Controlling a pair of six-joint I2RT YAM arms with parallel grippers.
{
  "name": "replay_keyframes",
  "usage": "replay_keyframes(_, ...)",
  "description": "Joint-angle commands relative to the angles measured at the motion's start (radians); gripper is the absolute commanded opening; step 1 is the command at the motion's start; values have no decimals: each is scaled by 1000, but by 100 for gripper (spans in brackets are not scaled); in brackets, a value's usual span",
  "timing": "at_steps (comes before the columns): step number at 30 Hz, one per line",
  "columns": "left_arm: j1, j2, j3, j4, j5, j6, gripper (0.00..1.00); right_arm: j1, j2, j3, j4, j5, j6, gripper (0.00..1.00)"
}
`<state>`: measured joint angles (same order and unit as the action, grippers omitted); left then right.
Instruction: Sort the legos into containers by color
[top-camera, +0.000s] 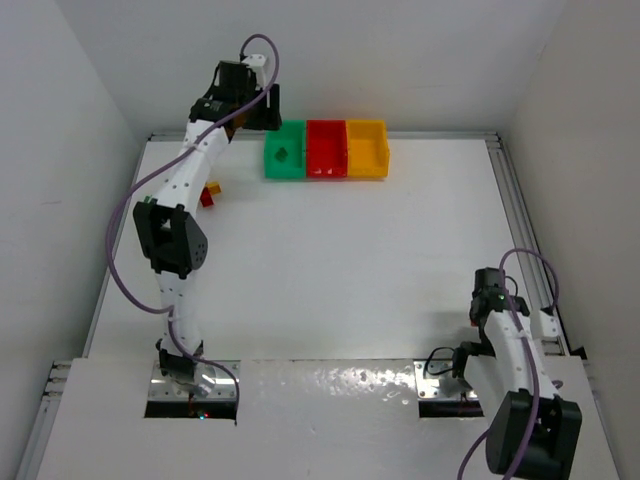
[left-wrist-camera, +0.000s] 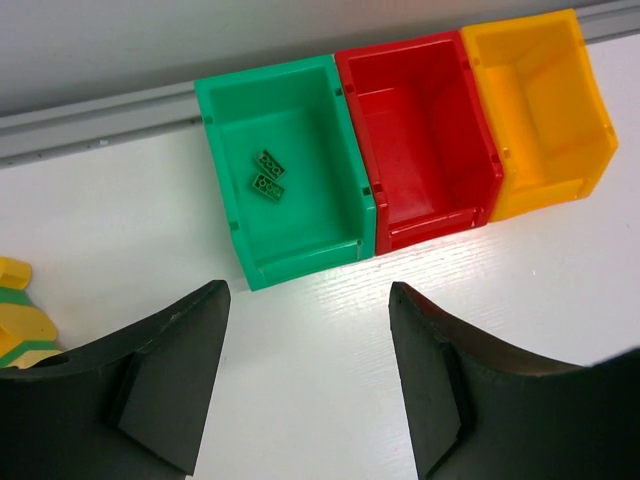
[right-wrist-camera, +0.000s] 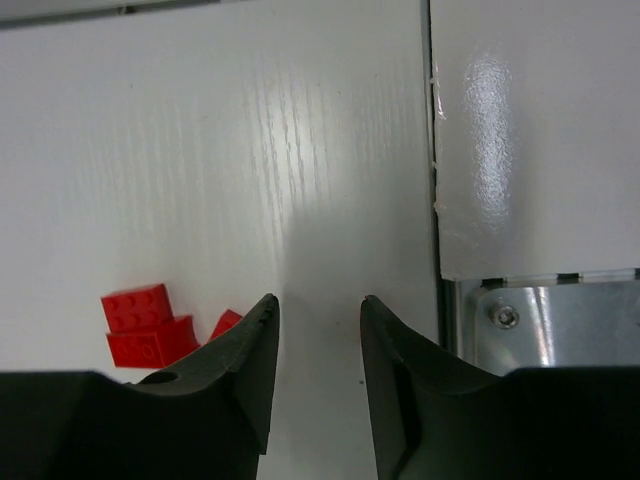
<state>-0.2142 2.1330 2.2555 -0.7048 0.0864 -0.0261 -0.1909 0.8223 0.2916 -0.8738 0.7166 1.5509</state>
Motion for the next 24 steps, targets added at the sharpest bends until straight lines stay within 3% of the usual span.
replay_keyframes(1,6,-76,-22,4,3,12,63,-53,-26,-15,113,0,-3,38)
replay_keyframes(9,4,-99,-47,14,-2,9,63,-91,37,0,131,-89,1,33)
replay_keyframes(13,4,-100,-47,19,-5,12,63,-93,46,47,81,-40,-29,42)
replay_keyframes(18,4,-99,-51,22,1,8,63,-93,51,83,76,-9,-109,43)
replay_keyframes(24,4,-104,-59,19,6,9,63,-93,43,73,12,-3,-63,43)
